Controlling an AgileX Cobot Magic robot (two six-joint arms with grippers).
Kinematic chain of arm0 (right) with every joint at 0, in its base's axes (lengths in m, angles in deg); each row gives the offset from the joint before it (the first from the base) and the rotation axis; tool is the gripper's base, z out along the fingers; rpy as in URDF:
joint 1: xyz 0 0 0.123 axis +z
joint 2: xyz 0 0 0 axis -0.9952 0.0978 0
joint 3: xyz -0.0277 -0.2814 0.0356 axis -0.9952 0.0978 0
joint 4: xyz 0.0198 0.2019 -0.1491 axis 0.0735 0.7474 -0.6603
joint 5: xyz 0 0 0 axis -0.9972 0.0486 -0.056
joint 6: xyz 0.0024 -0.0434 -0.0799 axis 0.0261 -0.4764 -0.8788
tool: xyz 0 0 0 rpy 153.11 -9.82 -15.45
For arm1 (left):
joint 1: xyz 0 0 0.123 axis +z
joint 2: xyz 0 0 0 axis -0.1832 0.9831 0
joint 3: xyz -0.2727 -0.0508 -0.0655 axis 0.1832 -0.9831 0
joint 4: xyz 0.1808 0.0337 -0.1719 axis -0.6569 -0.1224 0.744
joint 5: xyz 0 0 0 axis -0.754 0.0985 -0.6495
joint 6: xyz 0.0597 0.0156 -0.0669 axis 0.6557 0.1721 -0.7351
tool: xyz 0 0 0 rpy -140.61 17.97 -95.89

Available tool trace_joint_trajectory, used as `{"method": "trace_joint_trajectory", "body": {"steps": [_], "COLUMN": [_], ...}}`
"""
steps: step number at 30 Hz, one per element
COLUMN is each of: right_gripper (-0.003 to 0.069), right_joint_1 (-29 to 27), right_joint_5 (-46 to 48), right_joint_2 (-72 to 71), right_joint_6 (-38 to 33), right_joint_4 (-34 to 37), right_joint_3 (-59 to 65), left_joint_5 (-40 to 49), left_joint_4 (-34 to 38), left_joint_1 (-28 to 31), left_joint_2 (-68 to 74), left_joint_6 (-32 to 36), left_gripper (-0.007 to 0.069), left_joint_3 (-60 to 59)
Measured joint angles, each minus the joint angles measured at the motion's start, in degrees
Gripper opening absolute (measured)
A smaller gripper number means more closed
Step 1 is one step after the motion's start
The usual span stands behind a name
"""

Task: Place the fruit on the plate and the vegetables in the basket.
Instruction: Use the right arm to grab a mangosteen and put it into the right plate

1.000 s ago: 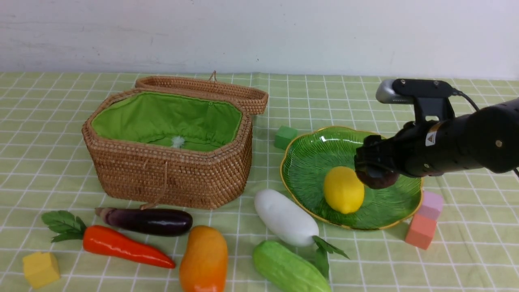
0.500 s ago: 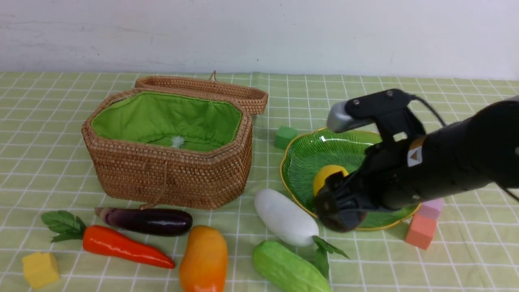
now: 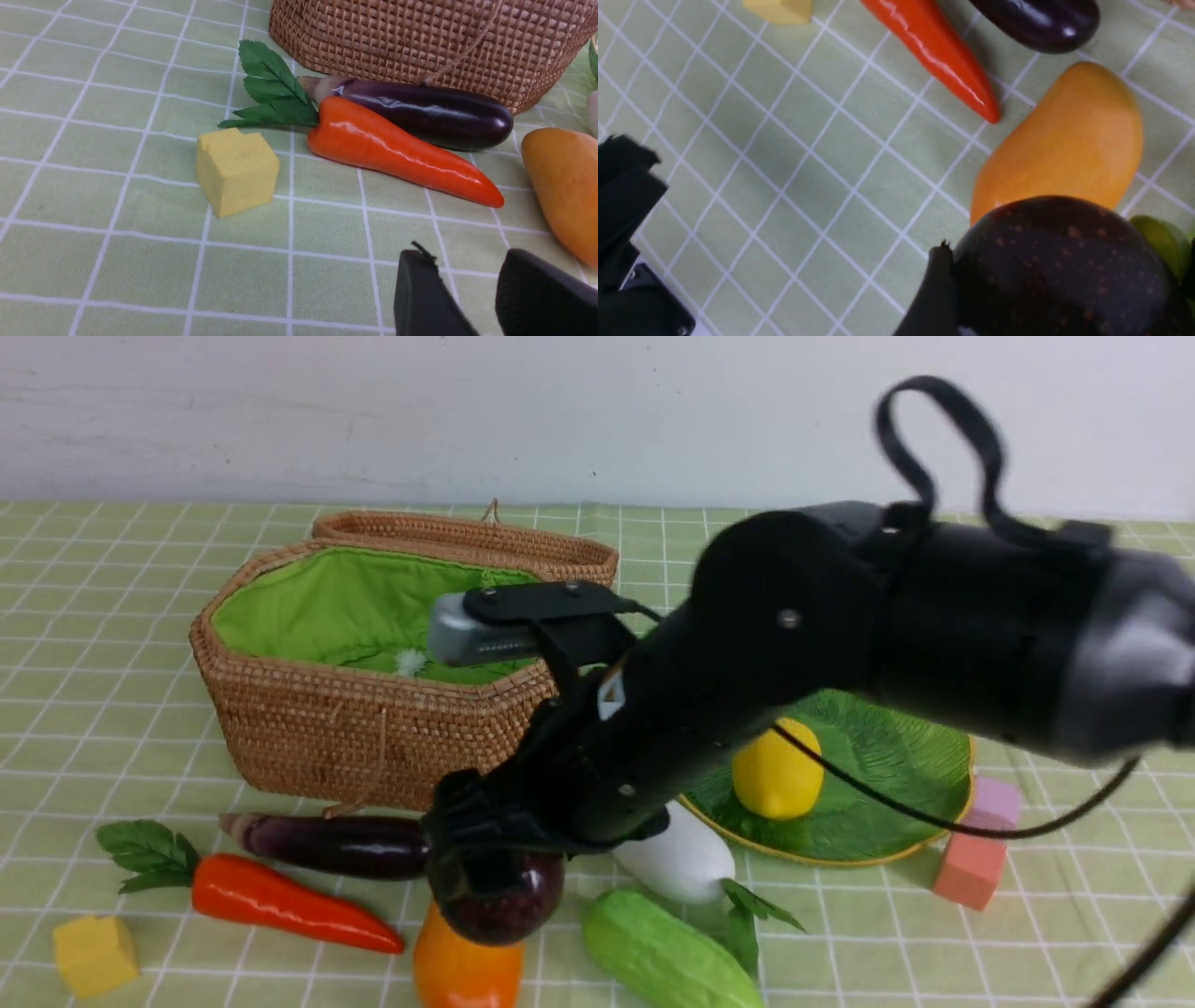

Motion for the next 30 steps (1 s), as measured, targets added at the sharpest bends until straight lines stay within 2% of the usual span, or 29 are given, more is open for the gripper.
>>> {"method": "trace_joint_trajectory", "body": {"steps": [9, 11, 15, 18, 22, 25, 30], "right_gripper": [0.0609, 0.0608, 0.0607, 0.0608, 0.0614, 0.0633, 0.0668], "right_joint_1": [-2.06, -3.81, -10.11, -16.63, -23.13, -28.4, -31.76], "right_joint_5": [-1.06, -0.21, 1.74, 3.42, 4.96, 3.85, 1.08], "right_joint_2": [2.5, 1.43, -1.79, -2.39, -0.88, 2.53, 5.22], "right_joint_6": [10.88, 12.65, 14.44, 14.7, 13.71, 12.69, 12.4], "right_joint_4": [-7.87, -11.88, -20.51, -23.4, -24.31, -22.36, -21.3], "right_joint_3": [-2.91, -2.91, -3.02, -3.47, -3.47, -3.47, -3.47], "left_joint_5": [0.0, 0.0, 0.0, 0.0, 0.0, 0.0, 0.0], "left_joint_4": [0.0, 0.0, 0.0, 0.0, 0.0, 0.0, 0.0], "left_joint_1": [0.0, 0.0, 0.0, 0.0, 0.0, 0.0, 0.0], "left_joint_2": [0.0, 0.0, 0.0, 0.0, 0.0, 0.0, 0.0], "left_joint_6": [0.0, 0.0, 0.0, 0.0, 0.0, 0.0, 0.0], "left_gripper": [0.0238, 0.0238, 0.0238, 0.0238, 0.0238, 0.0238, 0.0238], "left_joint_3": [0.0, 0.0, 0.0, 0.0, 0.0, 0.0, 0.0]}}
